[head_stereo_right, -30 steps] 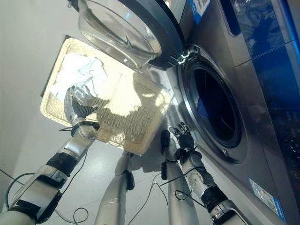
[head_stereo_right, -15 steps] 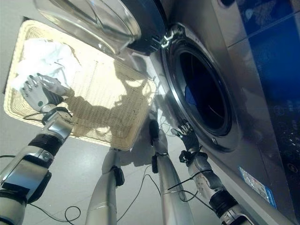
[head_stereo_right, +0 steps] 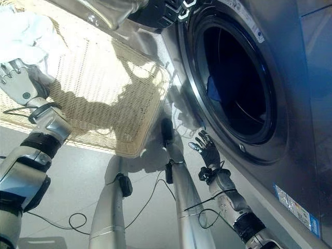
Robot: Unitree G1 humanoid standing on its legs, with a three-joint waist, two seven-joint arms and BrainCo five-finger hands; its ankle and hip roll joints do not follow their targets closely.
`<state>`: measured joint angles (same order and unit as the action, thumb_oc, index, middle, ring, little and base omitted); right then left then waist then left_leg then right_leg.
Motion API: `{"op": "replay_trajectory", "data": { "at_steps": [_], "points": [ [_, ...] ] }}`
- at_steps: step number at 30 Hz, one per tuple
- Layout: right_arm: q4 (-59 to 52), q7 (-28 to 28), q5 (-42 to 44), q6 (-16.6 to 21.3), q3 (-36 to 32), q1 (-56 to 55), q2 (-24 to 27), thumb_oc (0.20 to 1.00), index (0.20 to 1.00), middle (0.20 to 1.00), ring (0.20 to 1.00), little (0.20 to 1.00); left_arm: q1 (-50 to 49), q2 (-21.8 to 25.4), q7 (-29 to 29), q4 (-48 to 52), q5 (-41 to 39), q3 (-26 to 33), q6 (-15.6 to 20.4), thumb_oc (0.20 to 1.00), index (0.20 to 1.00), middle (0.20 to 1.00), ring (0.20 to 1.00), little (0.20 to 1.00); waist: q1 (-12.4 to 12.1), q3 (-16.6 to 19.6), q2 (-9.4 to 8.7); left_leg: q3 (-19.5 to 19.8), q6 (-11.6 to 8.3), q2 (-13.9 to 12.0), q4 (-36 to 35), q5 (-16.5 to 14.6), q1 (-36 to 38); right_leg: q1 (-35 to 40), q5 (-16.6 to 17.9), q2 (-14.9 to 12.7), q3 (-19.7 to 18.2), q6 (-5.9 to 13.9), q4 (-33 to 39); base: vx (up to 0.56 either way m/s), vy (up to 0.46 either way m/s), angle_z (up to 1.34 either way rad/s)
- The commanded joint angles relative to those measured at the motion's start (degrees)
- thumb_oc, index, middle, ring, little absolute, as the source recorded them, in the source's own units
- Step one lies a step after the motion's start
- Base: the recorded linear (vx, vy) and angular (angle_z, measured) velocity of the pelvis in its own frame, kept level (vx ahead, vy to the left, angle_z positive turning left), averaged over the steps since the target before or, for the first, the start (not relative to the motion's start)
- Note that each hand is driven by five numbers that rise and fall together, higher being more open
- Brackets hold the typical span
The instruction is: Put the clothes into the washing machine.
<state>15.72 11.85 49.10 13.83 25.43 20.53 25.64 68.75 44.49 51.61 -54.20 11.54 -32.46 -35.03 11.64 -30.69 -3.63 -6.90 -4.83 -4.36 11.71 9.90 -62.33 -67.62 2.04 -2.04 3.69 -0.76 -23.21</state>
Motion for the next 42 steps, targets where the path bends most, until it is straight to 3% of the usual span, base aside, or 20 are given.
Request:
{"op": "replay_trajectory", "data": {
  "at_steps": [1,2,5,6,9,12,13,15,16,22,28,31,36,40,42],
  "points": [
    [-4.35,0.83,-0.78,3.19,0.22,-3.15,-0.42,1.0,1.0,1.0,1.0,1.0,-1.21,0.31,-7.21,-1.92,-8.21,1.44,5.41,0.2,0.2,0.2,0.2,0.2,0.1,0.9,-3.18,-0.05,0.95,4.94,9.08,-9.1,-1.86,1.69,4.0,3.04,-2.21,5.74,7.26,0.0,0.0,0.0],
    [-4.81,1.57,-1.21,3.07,-0.27,-2.24,-0.25,1.0,1.0,1.0,1.0,1.0,-1.54,0.02,-7.86,-1.79,-10.18,2.18,7.84,0.2,0.2,0.2,0.2,0.2,-0.06,0.9,-2.99,0.21,0.97,5.08,9.23,-9.11,-2.19,1.4,3.74,3.19,-2.37,5.68,6.77,0.0,0.0,0.0],
    [-5.18,1.76,-1.41,2.94,-0.66,-2.01,-0.25,1.0,1.0,1.0,1.0,1.0,-1.82,-0.11,-7.81,-1.61,-12.71,3.16,10.51,0.2,0.2,0.2,0.2,0.2,-0.16,0.9,-2.93,0.49,1.01,5.2,9.36,-9.12,-2.39,1.21,3.55,3.36,-2.54,5.65,6.35,0.0,0.0,0.0],
    [-5.42,1.68,-1.59,2.8,-0.94,-1.9,-0.3,1.0,1.0,1.0,1.0,1.0,-1.95,-0.4,-8.22,-1.51,-14.89,4.05,14.57,0.2,0.2,0.2,0.2,0.2,-0.14,0.9,-2.92,0.6,0.98,5.22,9.08,-9.15,-1.97,1.58,3.44,3.41,-2.6,5.64,6.54,0.0,0.0,0.0],
    [-6.17,0.9,-3.79,2.84,-2.16,-1.59,0.0,1.0,1.0,1.0,1.0,1.0,-2.06,-0.58,-8.58,-0.46,-16.35,6.25,19.91,0.2,0.2,0.2,0.2,0.2,0.02,0.9,-3.13,0.13,1.38,5.5,7.91,-7.28,-2.51,0.96,5.23,3.22,-2.58,5.32,7.71,-0.03,-0.04,0.0],
    [-6.73,0.68,-3.83,3.27,-2.26,-2.73,-0.27,1.0,1.0,1.0,1.0,1.0,-4.45,-0.95,-8.82,0.35,-18.2,7.19,23.09,0.2,0.2,0.2,0.2,0.2,-0.49,0.9,-3.02,0.97,0.85,5.29,7.53,-8.74,0.33,3.84,3.52,3.45,-2.36,5.61,7.69,0.01,-0.038,0.0],
    [-7.1,0.42,-3.97,3.46,-2.89,-2.29,-0.35,1.0,1.0,1.0,1.0,1.0,-4.82,-1.16,-9.13,0.97,-18.62,8.16,24.35,0.2,0.2,0.2,0.2,0.2,-0.39,0.9,-3.13,0.18,1.21,5.39,6.81,-6.91,-0.62,2.92,5.11,3.15,-2.18,5.29,8.44,-0.05,-0.063,-0.02],
    [-7.41,0.23,-4.11,3.89,-2.9,-2.74,-0.55,1.0,1.0,1.0,1.0,1.0,-6.25,-1.65,-9.28,1.86,-19.61,9.13,25.78,0.2,0.2,0.2,0.2,0.2,-0.55,0.9,-3.2,0.21,1.28,5.4,6.42,-6.83,0.24,3.73,5.08,3.17,-1.95,5.23,8.66,-0.03,-0.064,0.01],
    [-8.04,0.1,-4.47,4.15,-3.01,-3.26,-0.92,1.0,1.0,1.0,1.0,1.0,-8.62,-2.62,-9.13,2.99,-20.65,10.45,28.28,0.2,0.2,0.2,0.2,0.2,-0.84,0.9,-3.23,0.24,1.2,5.42,5.95,-6.76,1.49,4.99,5.0,3.21,-1.69,5.17,9.13,-0.02,-0.056,0.02],
    [-10.36,-0.3,-7.07,3.84,-3.35,-5.41,-1.89,1.0,1.0,1.0,1.0,1.0,-16.99,-5.61,-8.66,8.38,-19.35,13.55,31.67,0.2,0.2,0.2,0.2,0.2,-2.0,0.9,-2.75,0.38,1.33,5.46,3.9,-6.06,6.0,8.96,4.67,3.56,-1.1,4.83,9.82,-0.02,-0.064,0.01],
    [-14.84,0.02,-11.42,4.7,-3.84,-7.6,-1.86,1.0,1.0,1.0,1.0,1.0,-27.86,-6.93,-5.77,16.69,-11.73,15.26,33.66,0.2,0.2,0.2,0.2,0.2,-4.55,0.9,-0.78,0.51,0.9,4.9,-1.71,-3.34,13.43,15.65,3.67,3.85,0.41,4.35,10.7,-0.04,-0.066,-0.01],
    [-15.66,0.08,-12.55,5.07,-4.3,-8.72,-1.84,1.0,1.0,1.0,1.0,1.0,-31.04,-7.8,-5.67,19.65,-11.88,15.96,35.48,0.2,0.2,0.2,0.2,0.2,-5.23,0.9,-0.02,0.74,0.73,4.8,-3.83,-2.46,16.03,18.0,3.29,3.79,0.89,4.28,10.82,-0.05,-0.03,0.0],
    [-17.08,0.34,-17.52,5.63,-5.61,-9.81,-2.4,1.0,1.0,1.0,1.0,1.0,-38.46,-10.12,-11.52,30.93,-13.13,18.0,41.29,0.2,0.2,0.2,0.2,0.2,-7.12,0.9,1.68,2.08,0.72,4.95,-7.67,-1.65,22.66,24.5,3.16,2.88,2.64,4.62,12.85,-0.05,-0.049,0.04],
    [-16.92,0.56,-19.94,6.02,-6.25,-9.3,-2.61,1.0,1.0,1.0,1.0,1.0,-40.86,-10.68,-14.38,35.77,-13.6,18.12,42.14,0.2,0.2,0.2,0.2,0.2,-7.89,0.9,2.33,2.91,0.81,5.18,-8.29,-1.73,24.95,26.92,3.07,2.5,3.14,4.75,13.51,-0.05,-0.04,0.1],
    [-16.17,1.73,-23.53,4.35,-6.91,-7.71,-2.4,1.0,1.0,1.0,1.0,1.0,-43.04,-11.1,-19.04,39.76,-13.16,18.14,44.84,0.2,0.2,0.2,0.2,0.2,-8.79,0.9,3.09,3.73,0.9,5.46,-8.59,-1.95,27.6,29.8,3.0,1.93,3.89,4.95,14.14,-0.06,-0.035,0.11]
  ]
}}
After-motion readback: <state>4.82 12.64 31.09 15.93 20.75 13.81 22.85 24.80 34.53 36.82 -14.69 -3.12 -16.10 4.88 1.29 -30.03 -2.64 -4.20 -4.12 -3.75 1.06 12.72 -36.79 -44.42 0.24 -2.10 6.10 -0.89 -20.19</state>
